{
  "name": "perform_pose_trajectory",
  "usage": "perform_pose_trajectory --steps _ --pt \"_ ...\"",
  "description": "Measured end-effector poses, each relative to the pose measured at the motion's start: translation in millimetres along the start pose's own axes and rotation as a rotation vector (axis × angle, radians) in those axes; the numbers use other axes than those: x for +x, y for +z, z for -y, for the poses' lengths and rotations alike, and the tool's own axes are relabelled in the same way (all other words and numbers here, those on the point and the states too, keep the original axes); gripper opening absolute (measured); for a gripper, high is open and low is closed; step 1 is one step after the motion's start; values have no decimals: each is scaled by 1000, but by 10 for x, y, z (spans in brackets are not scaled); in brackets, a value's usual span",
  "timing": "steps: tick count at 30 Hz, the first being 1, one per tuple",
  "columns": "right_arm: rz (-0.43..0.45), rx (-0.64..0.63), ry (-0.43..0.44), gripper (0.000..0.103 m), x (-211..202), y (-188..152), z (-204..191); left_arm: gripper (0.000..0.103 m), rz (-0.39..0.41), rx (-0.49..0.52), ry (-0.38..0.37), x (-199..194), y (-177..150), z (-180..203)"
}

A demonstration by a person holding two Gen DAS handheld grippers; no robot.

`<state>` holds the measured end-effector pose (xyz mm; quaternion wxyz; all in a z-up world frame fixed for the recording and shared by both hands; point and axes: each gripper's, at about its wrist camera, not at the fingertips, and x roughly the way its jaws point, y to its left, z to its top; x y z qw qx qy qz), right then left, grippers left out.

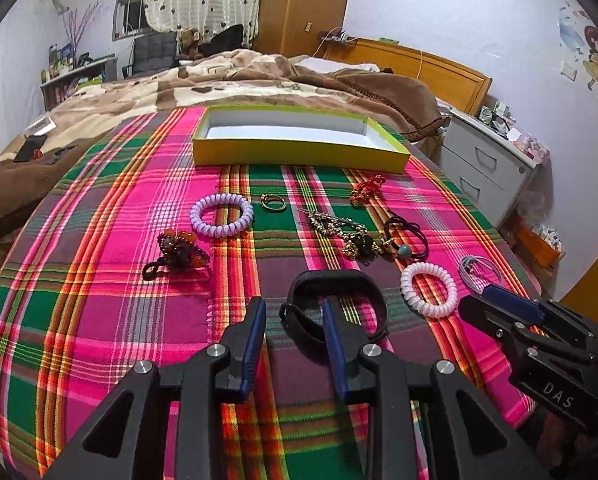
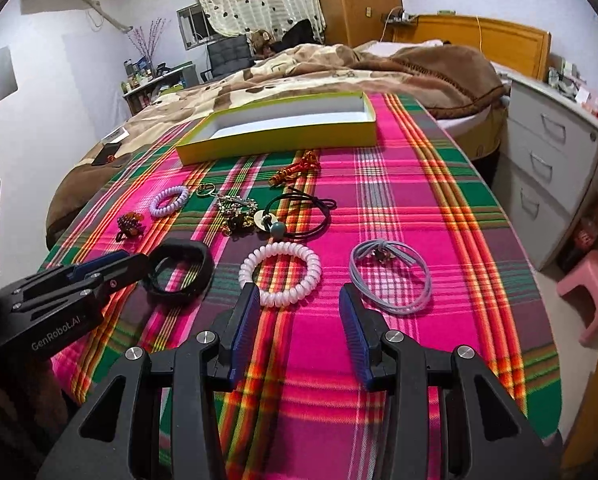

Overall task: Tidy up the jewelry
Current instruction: 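Grasp the black band bracelet with the left tool while the right tool grasps the white coiled bracelet, then carry the black band with the left tool while the right tool carries the white coil into the box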

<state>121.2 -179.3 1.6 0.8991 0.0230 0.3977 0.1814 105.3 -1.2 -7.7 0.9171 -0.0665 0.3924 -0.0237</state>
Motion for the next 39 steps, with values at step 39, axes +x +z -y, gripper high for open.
perform_pose_trajectory --steps 39 --pt "-56 -10 -5 9 180 252 -3 14 -22 87 5 48 132 22"
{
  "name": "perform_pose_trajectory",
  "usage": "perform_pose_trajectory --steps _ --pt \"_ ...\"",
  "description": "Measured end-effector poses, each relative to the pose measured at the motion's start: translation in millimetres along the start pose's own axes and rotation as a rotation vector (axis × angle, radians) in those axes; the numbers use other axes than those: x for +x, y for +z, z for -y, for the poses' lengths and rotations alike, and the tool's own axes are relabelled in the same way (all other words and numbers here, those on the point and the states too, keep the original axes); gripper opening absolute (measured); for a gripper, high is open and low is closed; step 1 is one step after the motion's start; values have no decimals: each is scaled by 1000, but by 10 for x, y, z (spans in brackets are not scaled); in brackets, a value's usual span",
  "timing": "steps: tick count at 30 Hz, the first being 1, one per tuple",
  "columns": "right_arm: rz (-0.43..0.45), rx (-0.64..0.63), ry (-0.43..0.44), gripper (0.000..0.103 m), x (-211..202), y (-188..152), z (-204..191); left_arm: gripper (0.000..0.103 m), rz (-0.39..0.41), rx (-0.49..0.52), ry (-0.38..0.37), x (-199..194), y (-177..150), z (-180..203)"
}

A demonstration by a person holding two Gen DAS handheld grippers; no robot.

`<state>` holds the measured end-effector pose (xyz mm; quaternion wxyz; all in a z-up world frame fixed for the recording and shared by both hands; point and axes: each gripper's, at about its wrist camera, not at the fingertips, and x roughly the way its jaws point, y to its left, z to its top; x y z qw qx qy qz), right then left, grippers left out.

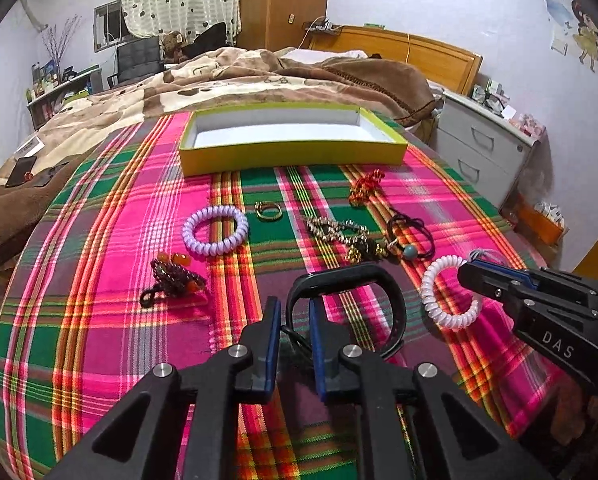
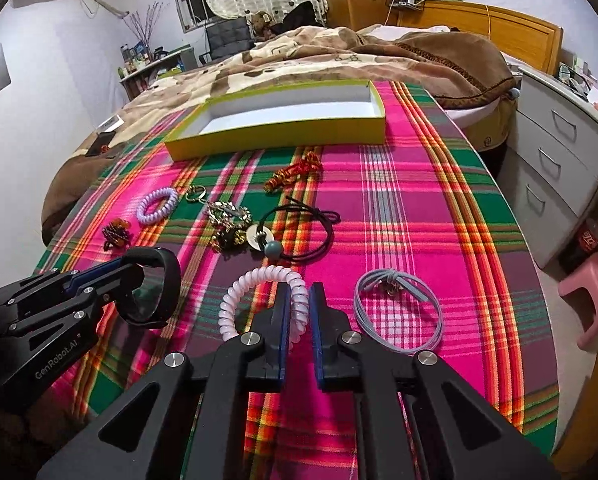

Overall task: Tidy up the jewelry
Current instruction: 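Carry the black band with the left tool while the right tool carries the white coil into the box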

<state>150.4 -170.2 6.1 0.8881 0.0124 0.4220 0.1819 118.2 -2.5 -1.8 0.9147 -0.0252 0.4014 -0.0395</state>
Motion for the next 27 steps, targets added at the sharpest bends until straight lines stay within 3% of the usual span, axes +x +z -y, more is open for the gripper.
perform_pose_trajectory --steps 11,27 --pt "41 -15 13 9 -57 274 -17 14 33 10 -6 -30 315 -69" --pt "115 -53 -3 9 253 1148 85 14 109 20 31 325 1241 -370"
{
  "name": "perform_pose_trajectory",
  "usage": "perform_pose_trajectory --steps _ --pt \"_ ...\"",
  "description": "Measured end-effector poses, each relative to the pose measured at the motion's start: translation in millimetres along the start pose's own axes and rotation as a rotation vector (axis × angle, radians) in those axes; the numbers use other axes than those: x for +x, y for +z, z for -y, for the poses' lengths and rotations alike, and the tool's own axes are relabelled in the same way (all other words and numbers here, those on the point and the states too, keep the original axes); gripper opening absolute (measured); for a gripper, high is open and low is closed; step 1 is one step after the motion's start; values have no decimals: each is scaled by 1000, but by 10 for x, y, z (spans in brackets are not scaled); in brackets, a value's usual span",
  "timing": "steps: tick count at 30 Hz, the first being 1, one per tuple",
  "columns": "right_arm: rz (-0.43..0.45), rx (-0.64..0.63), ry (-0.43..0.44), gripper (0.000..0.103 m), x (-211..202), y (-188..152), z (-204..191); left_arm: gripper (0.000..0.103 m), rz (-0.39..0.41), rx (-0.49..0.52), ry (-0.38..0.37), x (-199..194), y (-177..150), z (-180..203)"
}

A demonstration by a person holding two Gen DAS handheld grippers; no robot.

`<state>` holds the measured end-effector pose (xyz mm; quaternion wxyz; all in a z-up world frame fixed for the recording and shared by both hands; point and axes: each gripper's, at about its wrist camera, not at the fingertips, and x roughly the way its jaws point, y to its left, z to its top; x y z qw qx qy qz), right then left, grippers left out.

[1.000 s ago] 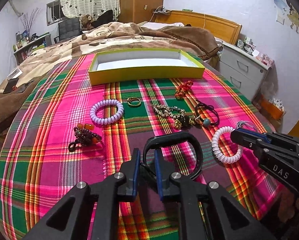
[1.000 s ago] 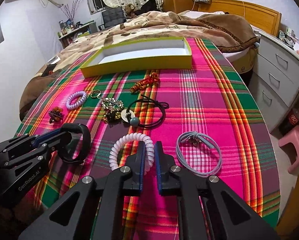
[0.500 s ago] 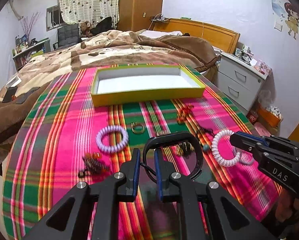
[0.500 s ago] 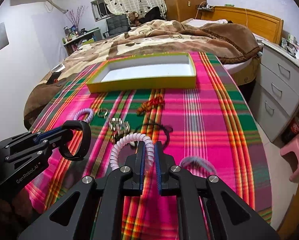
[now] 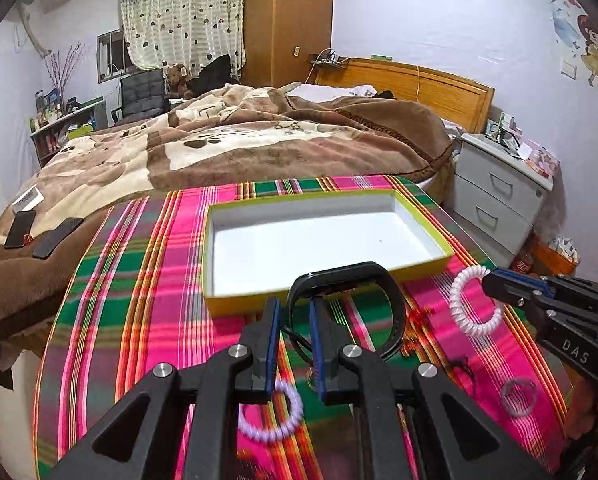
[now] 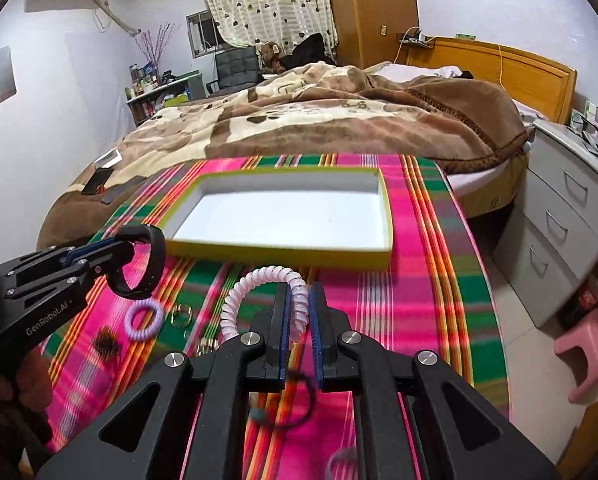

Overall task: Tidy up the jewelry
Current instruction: 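Carry the black band with the left tool while the right tool carries the white coil into the box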

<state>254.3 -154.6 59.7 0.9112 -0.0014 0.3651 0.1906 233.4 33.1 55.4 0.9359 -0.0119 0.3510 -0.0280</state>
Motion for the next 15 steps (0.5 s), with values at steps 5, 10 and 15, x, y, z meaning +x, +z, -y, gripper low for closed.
perform_pose_trajectory --steps 5,10,15 --pt "-4 8 7 9 237 252 95 14 -9 -5 2 267 225 -91" --pt "-21 24 9 9 531 467 227 14 -28 -2 5 593 431 -159" --pt "-54 44 14 9 899 644 366 14 -53 -10 9 914 582 -255"
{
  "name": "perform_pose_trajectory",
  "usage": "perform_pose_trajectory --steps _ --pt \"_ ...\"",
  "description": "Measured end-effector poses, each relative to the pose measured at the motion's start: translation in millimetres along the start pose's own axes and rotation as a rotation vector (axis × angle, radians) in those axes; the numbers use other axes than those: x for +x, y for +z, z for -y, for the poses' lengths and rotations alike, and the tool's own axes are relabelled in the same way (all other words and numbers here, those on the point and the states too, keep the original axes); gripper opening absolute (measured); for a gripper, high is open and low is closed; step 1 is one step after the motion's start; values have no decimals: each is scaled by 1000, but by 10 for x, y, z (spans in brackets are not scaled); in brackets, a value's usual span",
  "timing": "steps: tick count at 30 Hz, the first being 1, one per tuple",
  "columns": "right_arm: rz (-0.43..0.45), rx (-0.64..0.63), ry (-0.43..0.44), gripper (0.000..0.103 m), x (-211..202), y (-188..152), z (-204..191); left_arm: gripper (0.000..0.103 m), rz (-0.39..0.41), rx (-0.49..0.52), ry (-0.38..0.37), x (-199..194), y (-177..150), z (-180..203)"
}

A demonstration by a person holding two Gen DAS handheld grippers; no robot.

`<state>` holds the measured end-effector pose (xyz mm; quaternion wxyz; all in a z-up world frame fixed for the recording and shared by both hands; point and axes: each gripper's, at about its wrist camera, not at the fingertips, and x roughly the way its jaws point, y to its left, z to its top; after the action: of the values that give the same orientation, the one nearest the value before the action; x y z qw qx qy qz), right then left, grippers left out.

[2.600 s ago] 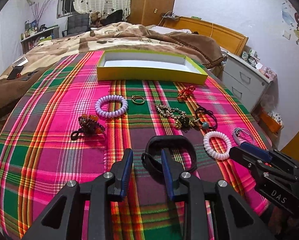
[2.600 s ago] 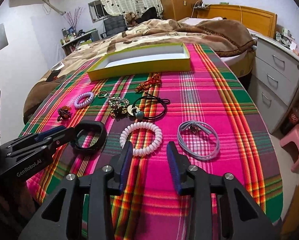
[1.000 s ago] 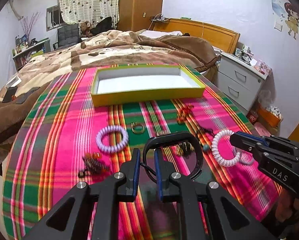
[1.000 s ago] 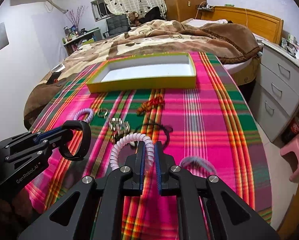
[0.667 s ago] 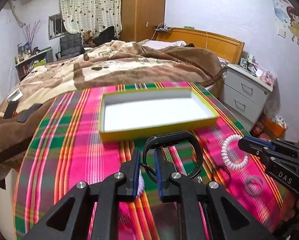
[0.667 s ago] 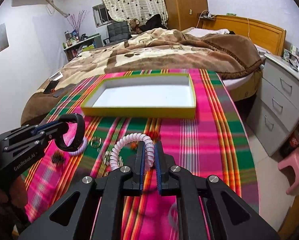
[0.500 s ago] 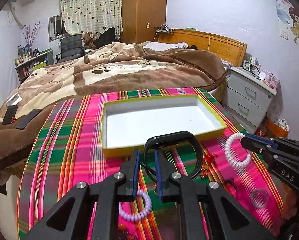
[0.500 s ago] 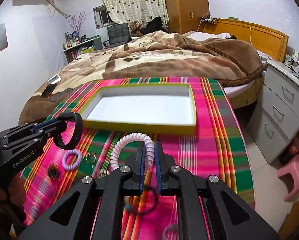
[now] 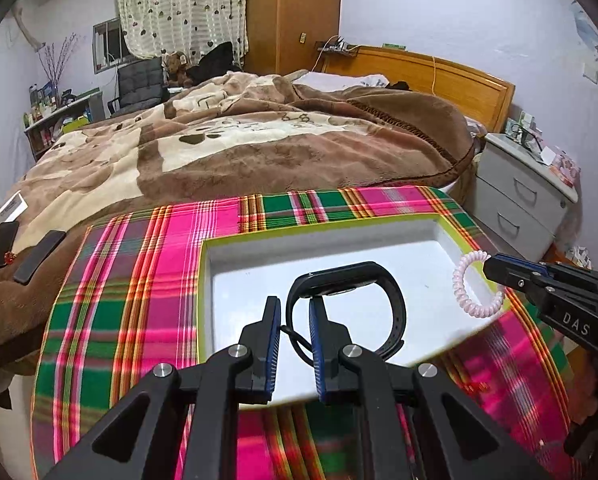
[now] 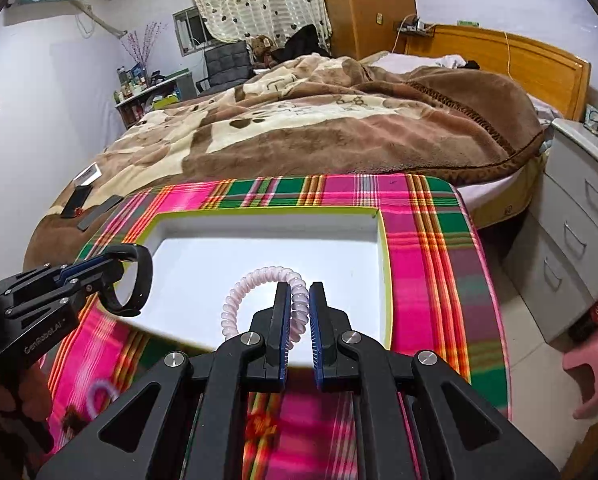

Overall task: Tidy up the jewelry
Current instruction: 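Carry the black band with the left tool while the right tool carries the white coil into the box, then open the left tool over the box while the right tool releases the white coil beside it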

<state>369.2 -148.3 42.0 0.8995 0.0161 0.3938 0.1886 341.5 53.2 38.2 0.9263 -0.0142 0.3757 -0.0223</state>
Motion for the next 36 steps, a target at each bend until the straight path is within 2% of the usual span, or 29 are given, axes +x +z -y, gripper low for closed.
perform_pose_trajectory --steps 10,17,29,32,36 --pt "-76 29 -1 9 614 229 164 14 -96 -4 40 653 139 -187" --pt "-109 26 -13 9 804 267 178 15 -139 -18 53 863 158 -249" --pt "-133 42 -30 11 904 263 194 17 -134 -21 47 854 182 -246" --pt "-126 49 -26 18 861 250 206 17 -123 -27 36 797 183 -241" --pt "-106 43 -21 18 744 242 169 17 -107 -39 31 682 164 -241"
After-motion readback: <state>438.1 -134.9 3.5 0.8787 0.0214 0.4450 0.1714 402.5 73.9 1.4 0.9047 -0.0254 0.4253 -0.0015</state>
